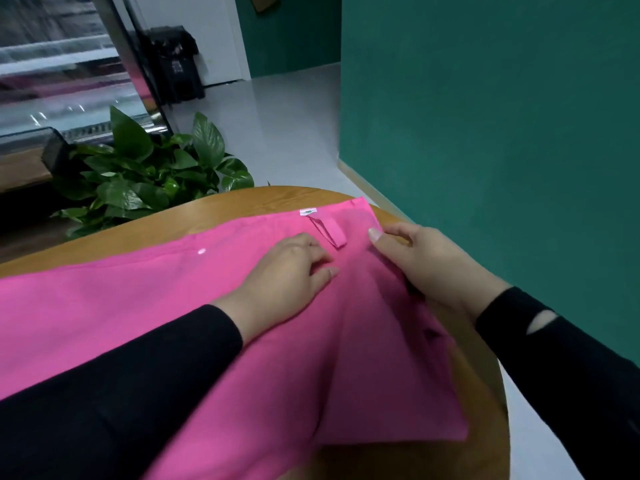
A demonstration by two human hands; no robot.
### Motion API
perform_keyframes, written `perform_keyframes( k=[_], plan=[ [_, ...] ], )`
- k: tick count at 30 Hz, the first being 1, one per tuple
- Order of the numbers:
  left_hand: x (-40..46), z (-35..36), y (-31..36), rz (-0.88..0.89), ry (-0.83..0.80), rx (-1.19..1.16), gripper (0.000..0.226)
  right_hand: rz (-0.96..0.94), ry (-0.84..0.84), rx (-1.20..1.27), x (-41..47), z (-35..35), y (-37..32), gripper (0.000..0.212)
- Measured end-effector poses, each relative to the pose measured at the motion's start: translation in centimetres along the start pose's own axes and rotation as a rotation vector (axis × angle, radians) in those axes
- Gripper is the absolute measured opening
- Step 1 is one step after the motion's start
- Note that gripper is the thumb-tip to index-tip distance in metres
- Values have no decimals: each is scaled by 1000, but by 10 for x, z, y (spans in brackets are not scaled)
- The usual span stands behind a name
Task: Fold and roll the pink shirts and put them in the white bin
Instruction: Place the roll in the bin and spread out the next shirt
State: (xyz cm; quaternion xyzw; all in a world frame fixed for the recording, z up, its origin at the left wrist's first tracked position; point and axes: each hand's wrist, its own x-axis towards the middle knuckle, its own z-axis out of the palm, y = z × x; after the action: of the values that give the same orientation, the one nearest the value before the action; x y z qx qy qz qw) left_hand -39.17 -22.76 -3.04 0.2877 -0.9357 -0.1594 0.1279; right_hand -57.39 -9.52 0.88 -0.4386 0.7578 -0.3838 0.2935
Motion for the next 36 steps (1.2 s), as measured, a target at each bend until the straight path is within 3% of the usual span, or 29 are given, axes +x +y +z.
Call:
perform_keyframes(
  k=[6, 9, 10, 13, 18, 21, 24, 26, 28, 30, 33, 36],
  plan=[
    [-12, 19, 8, -87, 67, 101, 46, -39, -66, 121, -71, -13, 3, 46],
    [-14, 16, 8, -90, 55, 85, 45, 56, -241, 340, -100, -12, 18, 78],
    [-14, 14, 8, -87, 36, 82, 45, 87, -283, 407, -110, -12, 19, 79],
    [-12, 4, 10, -62, -9, 141, 45, 82, -357, 544, -126, -7, 20, 51],
    [-36, 5, 12, -175, 93, 91, 47, 167, -191, 679, -124, 8, 14, 27],
    [-44, 10, 7, -229, 109, 60, 49, 111, -291, 613, -116, 8, 3, 24],
    [-42, 10, 8, -228, 121, 47, 45, 82, -525, 536, -111, 7, -9, 39],
    [-44, 10, 9, -219, 122, 46, 48, -52, -599, 126, -111, 4, -17, 60],
    [-44, 8, 10, -220, 118, 40, 56, -160, -637, -279, -113, 0, -25, 55],
    [-43, 8, 10, -226, 120, 35, 59, -313, -581, -485, -114, -4, -28, 47],
    [-44, 10, 8, -221, 109, 40, 54, -381, -454, -291, -111, -6, -14, 51],
    [-43, 11, 7, -215, 103, 57, 47, -262, -286, 86, -110, -11, -4, 41]
  ],
)
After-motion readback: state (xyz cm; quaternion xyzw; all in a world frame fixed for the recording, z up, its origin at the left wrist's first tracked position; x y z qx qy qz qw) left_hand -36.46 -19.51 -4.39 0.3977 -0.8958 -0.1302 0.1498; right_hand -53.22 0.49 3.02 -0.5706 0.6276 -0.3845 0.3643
